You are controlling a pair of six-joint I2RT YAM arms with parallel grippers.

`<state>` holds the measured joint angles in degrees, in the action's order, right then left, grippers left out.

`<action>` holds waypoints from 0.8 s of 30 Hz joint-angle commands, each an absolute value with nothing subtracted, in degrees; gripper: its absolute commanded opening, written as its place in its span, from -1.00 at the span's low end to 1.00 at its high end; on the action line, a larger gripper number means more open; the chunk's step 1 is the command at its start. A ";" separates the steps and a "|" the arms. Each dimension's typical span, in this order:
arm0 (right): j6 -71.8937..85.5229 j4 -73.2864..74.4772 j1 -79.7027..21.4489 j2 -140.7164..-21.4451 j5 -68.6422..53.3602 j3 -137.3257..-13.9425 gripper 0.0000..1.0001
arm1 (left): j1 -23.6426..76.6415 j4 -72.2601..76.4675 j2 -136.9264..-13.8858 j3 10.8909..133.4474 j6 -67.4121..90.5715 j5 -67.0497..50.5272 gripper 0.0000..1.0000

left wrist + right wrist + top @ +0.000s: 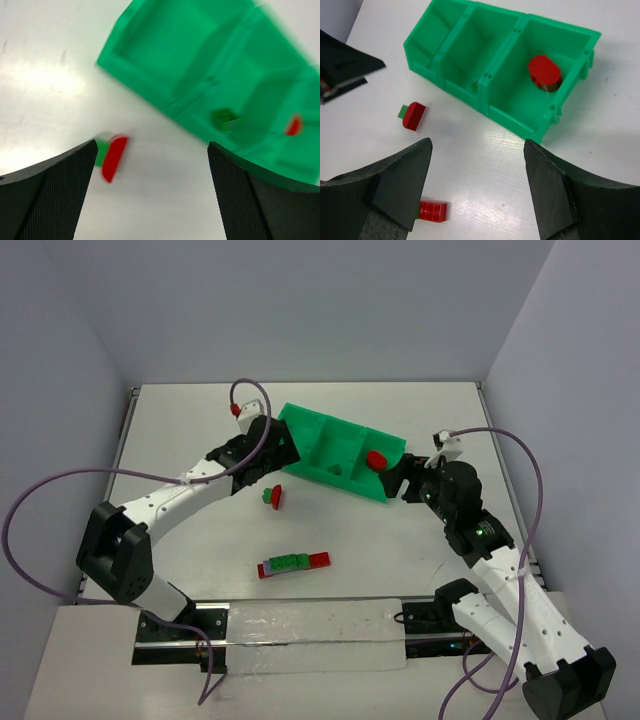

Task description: Sort the legos into containers by color

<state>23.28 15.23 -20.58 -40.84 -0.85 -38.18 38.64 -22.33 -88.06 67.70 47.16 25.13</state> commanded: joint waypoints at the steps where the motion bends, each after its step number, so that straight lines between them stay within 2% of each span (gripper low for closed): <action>1: 23.73 10.43 -20.65 -41.13 -4.22 -38.41 0.63 | 38.50 -28.27 -90.17 64.93 53.62 29.30 0.90; 10: 22.86 12.40 -20.74 -41.82 -4.56 -38.85 0.64 | 36.93 -36.32 -94.12 65.94 69.57 29.14 0.58; 15: 22.85 12.92 -20.74 -41.84 -4.66 -39.02 0.64 | 34.63 -45.69 -96.94 68.55 84.80 30.32 0.57; 24: 22.31 13.92 -20.83 -42.22 -4.48 -39.74 0.64 | 33.14 -41.92 -100.73 70.11 86.75 23.67 0.61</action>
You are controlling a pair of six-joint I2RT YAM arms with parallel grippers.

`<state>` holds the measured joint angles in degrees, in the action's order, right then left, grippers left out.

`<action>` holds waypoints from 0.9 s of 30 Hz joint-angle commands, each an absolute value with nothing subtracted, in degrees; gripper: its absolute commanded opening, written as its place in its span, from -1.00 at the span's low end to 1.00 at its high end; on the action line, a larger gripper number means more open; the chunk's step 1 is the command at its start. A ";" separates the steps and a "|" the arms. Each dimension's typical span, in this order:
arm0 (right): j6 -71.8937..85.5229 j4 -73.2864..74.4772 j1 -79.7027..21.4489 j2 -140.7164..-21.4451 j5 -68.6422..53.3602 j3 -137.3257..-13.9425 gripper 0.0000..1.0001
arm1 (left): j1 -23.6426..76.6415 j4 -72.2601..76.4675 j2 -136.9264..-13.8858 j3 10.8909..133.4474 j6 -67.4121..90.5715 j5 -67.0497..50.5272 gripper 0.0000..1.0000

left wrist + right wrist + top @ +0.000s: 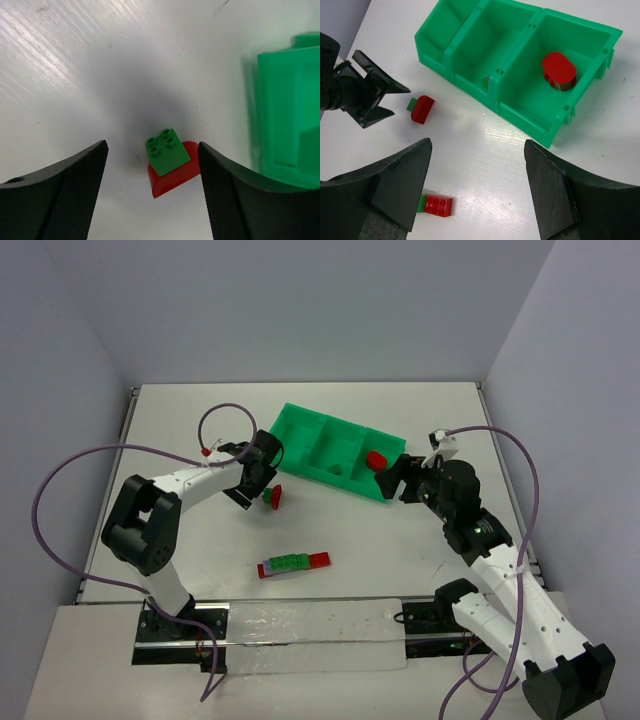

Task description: Sort the legos into containers by color

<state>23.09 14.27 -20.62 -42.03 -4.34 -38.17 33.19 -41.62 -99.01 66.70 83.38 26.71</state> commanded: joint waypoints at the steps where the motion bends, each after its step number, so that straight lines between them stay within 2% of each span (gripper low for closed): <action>1: 22.25 14.03 -20.83 -42.33 -4.48 -39.80 0.64 | 33.13 -41.37 -100.79 70.06 86.75 23.16 0.61; 8: 22.41 14.06 -20.83 -43.17 -4.83 -39.71 0.64 | 32.96 -39.95 -101.71 69.91 88.24 20.88 0.61; 22: 22.76 14.45 -20.74 -43.56 -5.32 -39.38 0.64 | 32.70 -37.79 -104.55 68.87 91.28 18.95 0.36; 27: 23.11 14.33 -20.83 -43.59 -5.45 -39.15 0.64 | 32.70 -37.67 -104.89 69.08 91.32 19.25 0.16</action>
<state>23.10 15.19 -20.63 -43.55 -5.14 -38.17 33.15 -39.11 -104.78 67.64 90.09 19.52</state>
